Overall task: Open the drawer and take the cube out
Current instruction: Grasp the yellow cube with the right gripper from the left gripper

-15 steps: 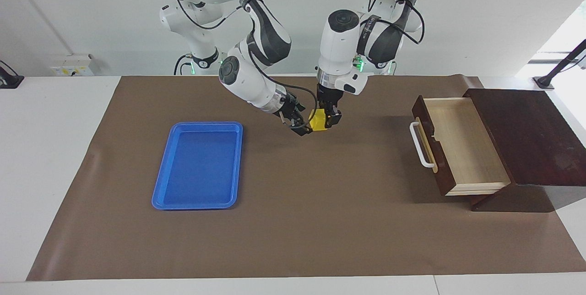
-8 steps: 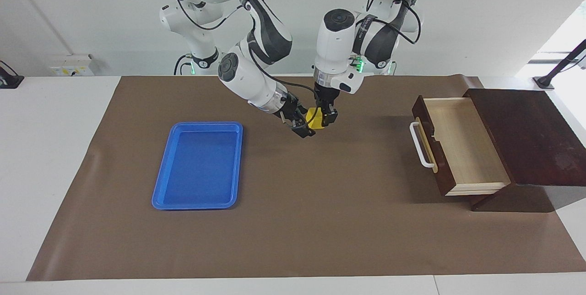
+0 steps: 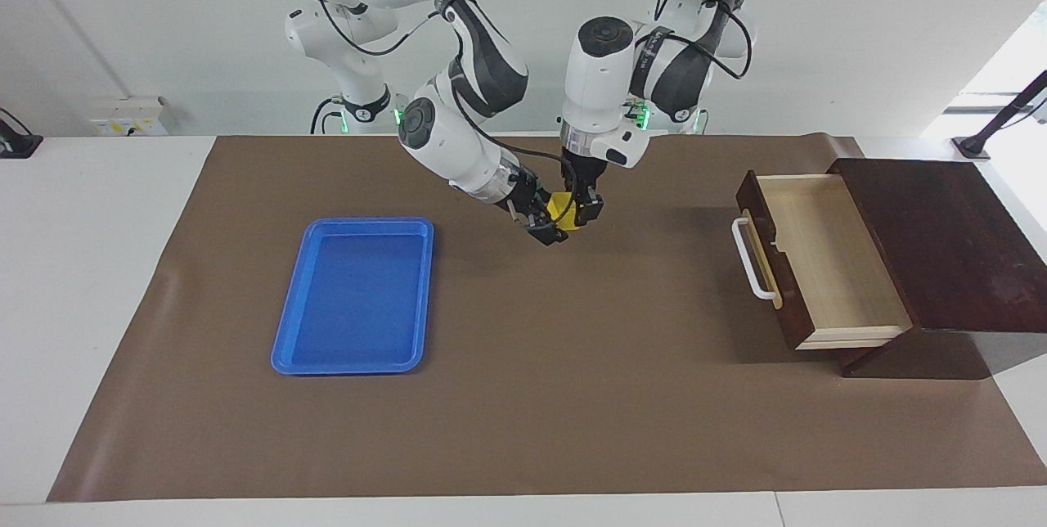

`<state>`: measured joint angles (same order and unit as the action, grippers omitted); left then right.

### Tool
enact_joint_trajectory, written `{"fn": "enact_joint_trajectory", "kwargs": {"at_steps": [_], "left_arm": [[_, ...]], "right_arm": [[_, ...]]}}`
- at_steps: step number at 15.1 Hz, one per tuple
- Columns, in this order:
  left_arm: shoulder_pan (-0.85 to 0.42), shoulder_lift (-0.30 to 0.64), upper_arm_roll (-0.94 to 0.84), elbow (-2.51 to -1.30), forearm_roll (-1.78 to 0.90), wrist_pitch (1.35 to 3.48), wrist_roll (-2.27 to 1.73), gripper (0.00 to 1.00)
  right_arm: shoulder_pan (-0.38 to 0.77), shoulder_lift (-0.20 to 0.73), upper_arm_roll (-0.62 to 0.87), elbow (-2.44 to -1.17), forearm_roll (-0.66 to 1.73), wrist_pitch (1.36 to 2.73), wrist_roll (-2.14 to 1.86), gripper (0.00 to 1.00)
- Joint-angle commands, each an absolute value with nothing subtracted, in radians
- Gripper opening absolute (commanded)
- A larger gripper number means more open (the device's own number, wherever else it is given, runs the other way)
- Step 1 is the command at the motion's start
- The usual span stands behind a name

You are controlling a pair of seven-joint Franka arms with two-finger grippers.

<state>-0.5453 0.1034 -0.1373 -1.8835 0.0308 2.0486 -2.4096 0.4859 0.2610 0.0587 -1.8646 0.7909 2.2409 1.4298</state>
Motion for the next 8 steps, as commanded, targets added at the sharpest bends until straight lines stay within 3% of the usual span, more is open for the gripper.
{"fn": "enact_joint_trajectory", "kwargs": {"at_steps": [1, 2, 3, 8], "left_arm": [[-0.56, 0.083, -0.124, -1.913, 0.014, 2.071, -2.405, 0.0], [-0.56, 0.083, -0.124, -1.913, 0.014, 2.071, -2.405, 0.0], [-0.56, 0.083, -0.124, -1.911, 0.014, 2.071, -2.405, 0.0], [-0.56, 0.083, -0.124, -1.913, 0.014, 2.068, -2.404, 0.02]], "right_arm": [[0.488, 0.273, 0.061, -1.848, 0.807, 2.25, 1.45, 0.86], [0.491, 0.272, 0.061, -1.847, 0.808, 2.253, 1.456, 0.55], [0.494, 0.27, 0.063, -1.842, 0.81, 2.253, 1.471, 0.01], [0.479, 0.272, 0.063, -1.813, 0.805, 2.235, 1.486, 0.0]]}}
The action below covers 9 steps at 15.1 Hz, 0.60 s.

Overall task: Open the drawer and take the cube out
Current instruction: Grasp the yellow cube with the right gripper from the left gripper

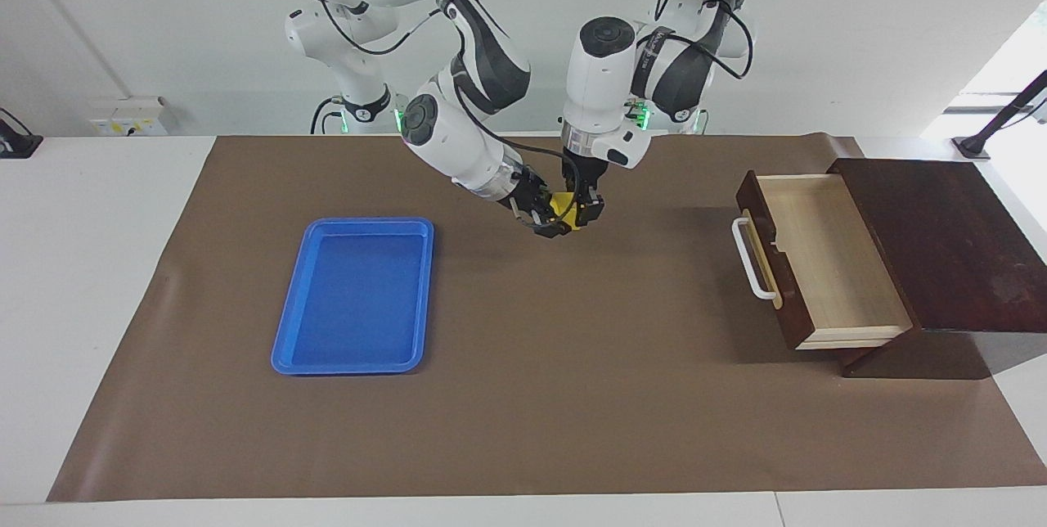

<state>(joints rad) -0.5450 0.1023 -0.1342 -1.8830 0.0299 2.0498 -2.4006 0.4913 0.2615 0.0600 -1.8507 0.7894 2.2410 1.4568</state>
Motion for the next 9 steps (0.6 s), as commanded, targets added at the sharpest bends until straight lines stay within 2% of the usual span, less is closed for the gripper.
{"fn": "enact_joint_trajectory", "kwargs": {"at_steps": [1, 2, 3, 4, 6, 9], "left_arm": [[-0.558, 0.083, -0.124, -1.911, 0.014, 2.066, -2.404, 0.11], [-0.558, 0.083, -0.124, -1.911, 0.014, 2.065, -2.404, 0.28], [-0.557, 0.083, -0.123, -1.91, 0.015, 2.062, -2.398, 0.78], [-0.552, 0.084, -0.123, -1.902, 0.017, 2.056, -2.376, 1.0], [-0.545, 0.083, -0.115, -1.896, 0.025, 2.016, -2.32, 1.0], [-0.441, 0.084, -0.112, -1.893, 0.058, 1.959, -2.212, 1.0]], "right_arm": [[0.474, 0.273, 0.063, -1.804, 0.805, 2.23, 1.486, 0.0], [0.472, 0.275, 0.063, -1.798, 0.807, 2.224, 1.486, 0.0], [0.471, 0.276, 0.061, -1.793, 0.807, 2.215, 1.485, 0.0], [0.462, 0.276, 0.061, -1.792, 0.807, 2.211, 1.485, 0.0], [0.456, 0.276, 0.061, -1.784, 0.807, 2.206, 1.485, 0.0], [0.427, 0.279, 0.061, -1.77, 0.807, 2.177, 1.483, 0.0]]}}
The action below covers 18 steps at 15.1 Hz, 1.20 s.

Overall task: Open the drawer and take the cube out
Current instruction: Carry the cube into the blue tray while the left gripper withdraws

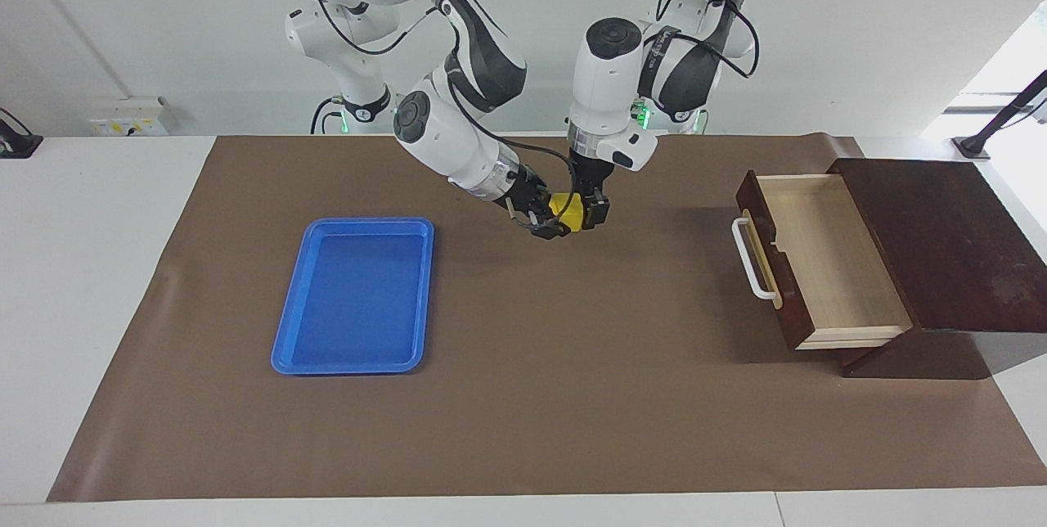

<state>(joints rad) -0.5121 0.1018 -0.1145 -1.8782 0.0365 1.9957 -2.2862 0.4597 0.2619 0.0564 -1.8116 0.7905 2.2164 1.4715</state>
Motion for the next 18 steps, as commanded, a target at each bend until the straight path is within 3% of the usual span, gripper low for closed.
{"fn": "enact_joint_trajectory", "kwargs": {"at_steps": [1, 3, 10, 13, 18], "left_arm": [[-0.399, 0.086, -0.112, -1.894, 0.084, 1.959, -2.2, 1.0], [-0.312, 0.09, -0.112, -1.894, 0.103, 1.957, -2.101, 1.0], [-0.049, 0.1, -0.112, -1.896, 0.244, 2.0, -1.665, 1.0], [0.047, 0.101, -0.112, -1.893, 0.297, 2.008, -1.515, 1.0], [0.192, 0.112, -0.115, -1.896, 0.304, 2.074, -1.359, 1.0]], "right_arm": [[0.419, 0.279, 0.061, -1.764, 0.807, 2.168, 1.483, 0.0], [0.384, 0.284, 0.06, -1.755, 0.804, 2.14, 1.474, 0.0], [0.083, 0.302, 0.057, -1.764, 0.796, 2.082, 1.26, 0.0], [-0.067, 0.322, 0.054, -1.766, 0.776, 1.99, 1.114, 0.0], [-0.159, 0.36, 0.049, -1.799, 0.738, 1.962, 0.948, 0.0]]}}
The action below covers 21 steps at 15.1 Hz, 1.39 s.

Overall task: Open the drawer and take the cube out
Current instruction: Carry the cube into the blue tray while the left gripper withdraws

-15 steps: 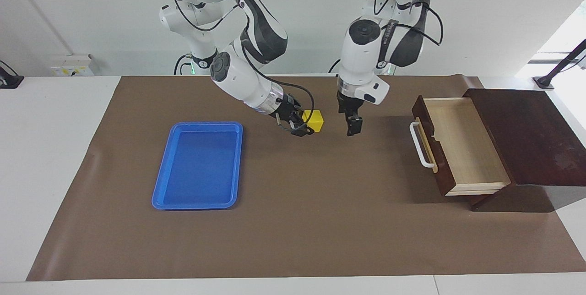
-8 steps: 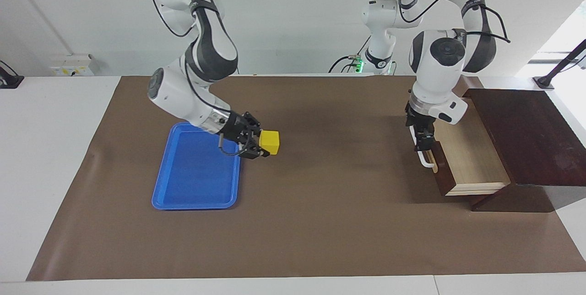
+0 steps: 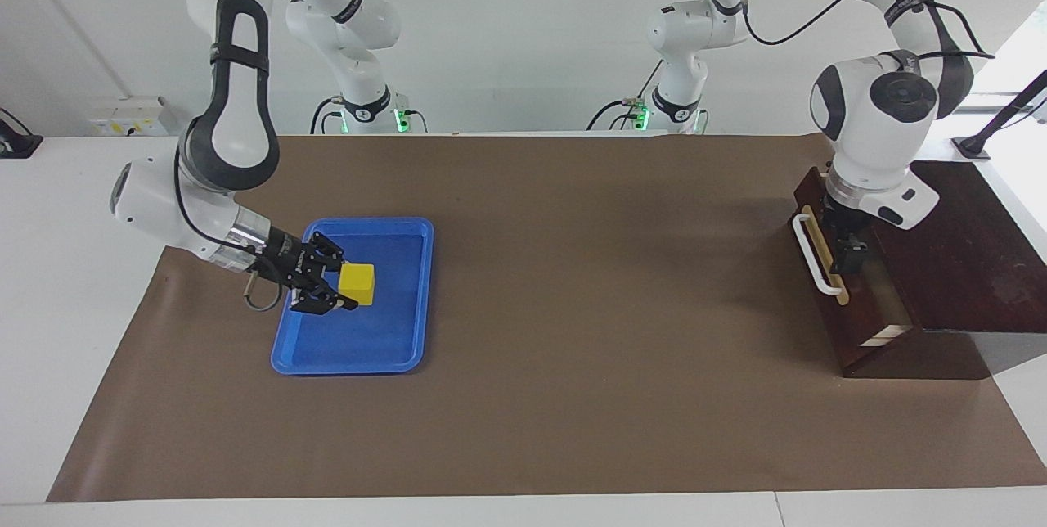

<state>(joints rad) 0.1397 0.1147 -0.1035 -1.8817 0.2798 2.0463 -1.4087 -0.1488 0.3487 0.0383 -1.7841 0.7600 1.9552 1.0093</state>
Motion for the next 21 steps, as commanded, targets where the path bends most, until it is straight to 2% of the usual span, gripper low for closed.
{"fn": "enact_joint_trajectory", "kwargs": {"at_steps": [1, 6, 11, 13, 18, 20, 21], "left_arm": [[0.204, 0.112, -0.115, -1.894, 0.302, 2.072, -1.358, 1.0], [0.161, 0.095, -0.129, -1.887, 0.255, 1.981, -1.341, 1.0], [0.101, 0.031, -0.13, -1.732, 0.1, 1.694, -0.979, 1.0], [0.091, 0.012, -0.132, -1.68, 0.04, 1.576, -0.831, 1.0], [0.063, -0.025, -0.13, -1.713, -0.009, 1.517, -0.337, 1.0], [0.01, -0.026, -0.115, -1.717, -0.009, 1.505, -0.296, 1.0], [-0.03, -0.014, -0.082, -1.71, -0.009, 1.506, -0.295, 1.0]], "right_arm": [[-0.182, 0.368, 0.048, -1.808, 0.736, 1.962, 0.898, 0.0], [-0.253, 0.399, 0.046, -1.839, 0.736, 1.986, 0.769, 0.0], [-0.252, 0.397, 0.046, -1.878, 0.736, 2.028, 0.742, 0.0], [-0.242, 0.393, 0.046, -1.916, 0.735, 2.086, 0.727, 0.0], [-0.238, 0.391, 0.046, -1.956, 0.735, 2.157, 0.689, 0.0], [-0.236, 0.391, 0.046, -1.957, 0.736, 2.169, 0.689, 0.0], [-0.236, 0.391, 0.046, -1.959, 0.736, 2.171, 0.689, 0.24]]}}
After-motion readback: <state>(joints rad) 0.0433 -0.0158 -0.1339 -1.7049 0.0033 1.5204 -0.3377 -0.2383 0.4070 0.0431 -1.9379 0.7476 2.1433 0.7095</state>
